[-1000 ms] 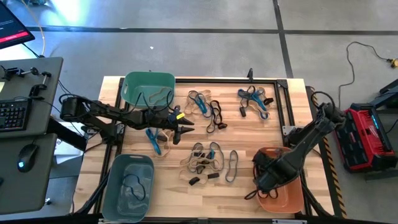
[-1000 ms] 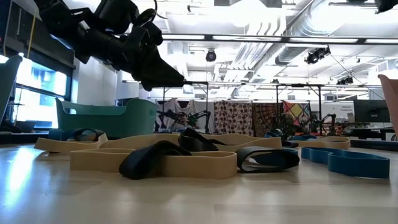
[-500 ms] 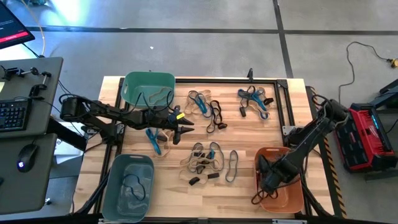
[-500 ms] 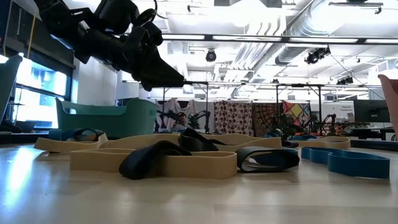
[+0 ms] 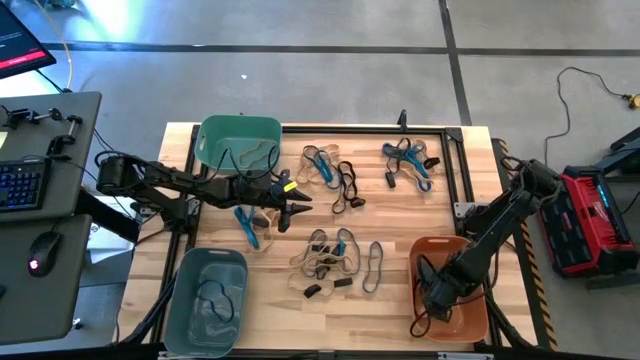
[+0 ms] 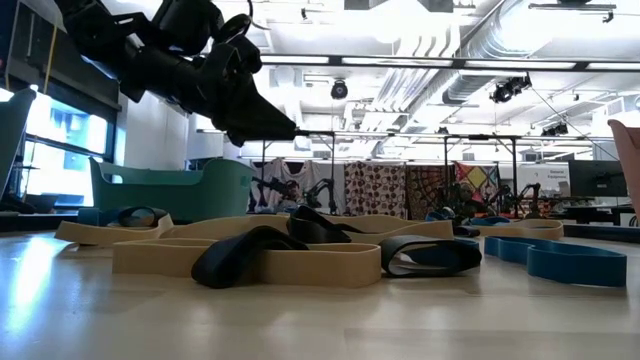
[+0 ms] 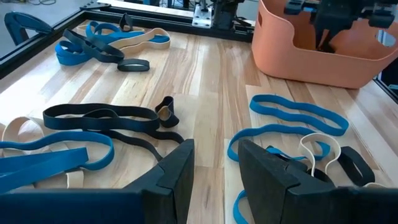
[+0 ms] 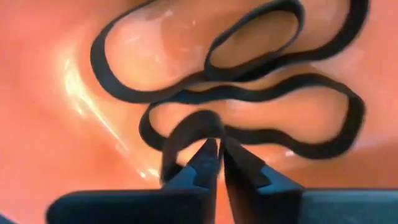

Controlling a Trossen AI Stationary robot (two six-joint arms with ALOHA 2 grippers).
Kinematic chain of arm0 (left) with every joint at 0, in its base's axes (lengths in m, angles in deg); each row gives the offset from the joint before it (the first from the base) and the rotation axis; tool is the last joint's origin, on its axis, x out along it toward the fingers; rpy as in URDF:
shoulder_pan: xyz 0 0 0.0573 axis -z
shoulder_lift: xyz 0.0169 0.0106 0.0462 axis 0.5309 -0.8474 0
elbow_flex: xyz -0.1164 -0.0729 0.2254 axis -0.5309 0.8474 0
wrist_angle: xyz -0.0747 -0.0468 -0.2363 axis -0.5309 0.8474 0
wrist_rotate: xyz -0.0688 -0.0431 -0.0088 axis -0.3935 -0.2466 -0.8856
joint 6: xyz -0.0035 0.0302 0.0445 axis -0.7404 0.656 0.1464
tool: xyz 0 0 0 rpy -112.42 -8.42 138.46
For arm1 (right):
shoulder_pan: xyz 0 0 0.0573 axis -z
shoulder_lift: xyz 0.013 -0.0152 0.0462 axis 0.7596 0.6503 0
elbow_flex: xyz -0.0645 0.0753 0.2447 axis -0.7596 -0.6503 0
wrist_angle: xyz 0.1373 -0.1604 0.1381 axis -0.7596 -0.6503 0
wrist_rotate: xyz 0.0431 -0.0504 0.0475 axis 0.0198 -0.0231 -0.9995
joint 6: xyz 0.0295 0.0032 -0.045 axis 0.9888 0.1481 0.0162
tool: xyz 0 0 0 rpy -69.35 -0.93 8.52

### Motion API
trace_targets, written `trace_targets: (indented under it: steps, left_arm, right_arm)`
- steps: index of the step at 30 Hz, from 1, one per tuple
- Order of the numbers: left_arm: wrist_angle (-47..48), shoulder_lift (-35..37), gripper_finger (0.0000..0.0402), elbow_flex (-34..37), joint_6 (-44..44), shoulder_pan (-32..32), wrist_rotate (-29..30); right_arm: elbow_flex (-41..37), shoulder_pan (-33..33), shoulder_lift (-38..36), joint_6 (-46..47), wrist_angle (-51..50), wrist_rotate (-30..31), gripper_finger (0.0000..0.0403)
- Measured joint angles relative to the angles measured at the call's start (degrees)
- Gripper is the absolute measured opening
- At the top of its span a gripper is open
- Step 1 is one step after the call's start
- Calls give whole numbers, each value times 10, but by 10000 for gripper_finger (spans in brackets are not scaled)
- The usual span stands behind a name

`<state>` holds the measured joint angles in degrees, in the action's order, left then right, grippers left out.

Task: Sort rubber bands into baskets
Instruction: Put the black rubber band into the orange bin

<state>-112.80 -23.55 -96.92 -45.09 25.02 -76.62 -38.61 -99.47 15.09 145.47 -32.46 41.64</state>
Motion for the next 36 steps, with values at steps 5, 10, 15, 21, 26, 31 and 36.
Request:
trace_targets:
  steps: [5, 10, 15, 21, 26, 31, 36]
  left_arm:
    - [0, 0, 117, 0, 2, 0, 0]
    - [11, 0, 117, 0, 11, 0, 0]
    - [13, 0, 117, 0, 32, 0, 1]
    - [13, 0, 117, 0, 47, -1, 11]
    - [13, 0, 117, 0, 46, -1, 11]
    - [13, 0, 117, 0, 46, -1, 11]
    - [13, 0, 117, 0, 47, -1, 12]
  right_arm:
    - [43, 7, 0, 1, -71, -2, 84]
    - [87, 23, 0, -38, -151, 7, 122]
    - [136, 67, -10, -102, -198, 81, 88]
    - [154, 161, -69, -178, -211, 146, 14]
    - [152, 255, -96, -286, -201, 184, 3]
    - [152, 363, -93, -399, -165, 239, 5]
    - [151, 479, -86, -451, -156, 311, 3]
